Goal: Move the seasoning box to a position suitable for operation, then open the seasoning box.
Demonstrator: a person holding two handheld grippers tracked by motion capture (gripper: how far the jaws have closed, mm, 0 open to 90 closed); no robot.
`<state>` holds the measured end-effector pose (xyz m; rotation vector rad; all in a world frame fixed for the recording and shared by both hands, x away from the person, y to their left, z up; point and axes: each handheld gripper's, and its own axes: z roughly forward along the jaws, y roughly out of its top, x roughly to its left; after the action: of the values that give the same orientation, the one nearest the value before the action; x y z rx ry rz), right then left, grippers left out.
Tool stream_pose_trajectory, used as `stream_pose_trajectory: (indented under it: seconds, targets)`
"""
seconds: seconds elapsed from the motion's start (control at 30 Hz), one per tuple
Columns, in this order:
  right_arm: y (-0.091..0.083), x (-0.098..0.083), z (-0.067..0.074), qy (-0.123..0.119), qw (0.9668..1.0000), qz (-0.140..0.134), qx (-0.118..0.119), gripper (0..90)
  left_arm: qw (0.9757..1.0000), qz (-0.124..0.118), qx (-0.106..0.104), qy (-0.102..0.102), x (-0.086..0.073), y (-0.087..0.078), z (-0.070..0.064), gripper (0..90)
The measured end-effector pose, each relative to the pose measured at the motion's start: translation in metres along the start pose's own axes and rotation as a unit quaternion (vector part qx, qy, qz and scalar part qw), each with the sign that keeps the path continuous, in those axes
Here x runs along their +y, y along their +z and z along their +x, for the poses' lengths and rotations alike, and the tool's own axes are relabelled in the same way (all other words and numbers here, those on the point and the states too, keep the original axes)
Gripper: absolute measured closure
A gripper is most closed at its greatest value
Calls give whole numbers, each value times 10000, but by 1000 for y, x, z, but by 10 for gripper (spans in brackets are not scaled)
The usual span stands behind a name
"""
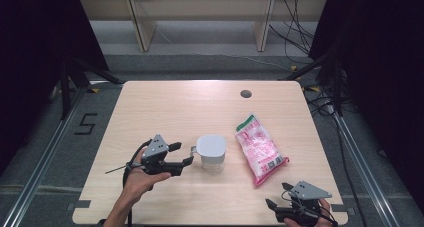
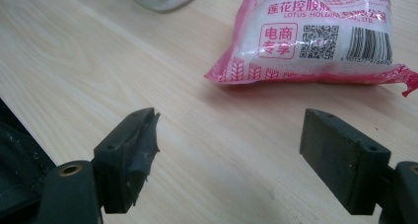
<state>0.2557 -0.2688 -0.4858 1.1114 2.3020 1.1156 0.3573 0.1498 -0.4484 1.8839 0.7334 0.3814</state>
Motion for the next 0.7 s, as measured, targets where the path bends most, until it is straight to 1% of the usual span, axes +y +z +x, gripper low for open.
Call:
stream_pose_trajectory:
  seconds: [0.03, 0.07, 0.1, 0.13, 0.17, 0.2, 0.23, 0.27, 0.3, 0.33, 0.37, 0.4, 0.43, 0.47, 0.5, 0.53, 0.57, 0.6, 0.63, 0.7]
  targets:
    - [-1, 0, 0, -69, 10000, 20, -54, 226, 9999, -14, 6, -116, 0, -1, -1, 319]
    - [0, 0, 0, -79, 10000, 14, -58, 223, 10000, -9, 56, -79, 1, -2, -2, 324]
    - [0, 0, 0, -83, 9999, 22, -61, 221, 10000, -62, 49, -47, 2, -2, -2, 335]
    - [0, 0, -1, -172, 9998, 55, -90, 221, 9999, -79, 54, 55, 3, -3, -1, 346]
    - [0, 0, 0, -135, 9999, 35, -71, 223, 10000, -83, 38, 0, 3, -4, -3, 370]
    - [1, 0, 1, -114, 9999, 59, -53, 227, 9998, -86, 68, 142, 4, -4, -3, 413]
    - [1, 0, 1, -127, 9999, 94, -22, 227, 9997, -109, 45, 201, 5, -5, -3, 471]
    - [1, 0, 1, -134, 9999, 66, -75, 226, 9992, -105, 65, 370, 6, -5, -2, 525]
    - [1, 0, 1, -159, 9998, 63, -82, 226, 9996, -112, 49, 260, 7, -6, -4, 592]
    - [2, 1, 1, -204, 9998, 56, -56, 226, 9991, -161, -43, 380, 9, -5, -2, 647]
    - [1, 1, 1, -173, 9998, 59, -60, 227, 9994, -189, -87, 292, 10, -5, -3, 662]
    - [2, 1, 1, -167, 9998, 71, 9, 230, 9992, -274, -169, 256, 12, -5, -3, 684]
    - [2, 1, 2, -138, 9998, 118, 91, 243, 9991, -350, -144, 180, 13, -6, -4, 721]
    - [3, 0, 1, -193, 9996, 141, 149, 258, 9990, -391, -77, 182, 15, -6, -5, 755]
    - [3, 0, 1, -193, 9996, 141, 149, 258, 9990, -391, -77, 182, 15, -6, -5, 786]
    - [3, 0, 3, -236, 9997, 116, 12, 263, 9988, -443, -32, 187, 18, -7, -7, 818]
    - [2, 0, 3, -224, 9997, 125, -26, 270, 9985, -496, -15, 210, 22, -6, -8, 836]
    - [2, 0, 5, -169, 9998, 108, -11, 288, 9982, -551, -37, 236, 24, -3, -8, 855]
    - [3, 1, 3, -252, 9995, 125, 108, 299, 9983, -522, -25, 275, 26, -1, -8, 863]
    - [3, 2, 3, -260, 9995, 137, 111, 299, 9983, -498, -65, 289, 27, 1, -9, 871]
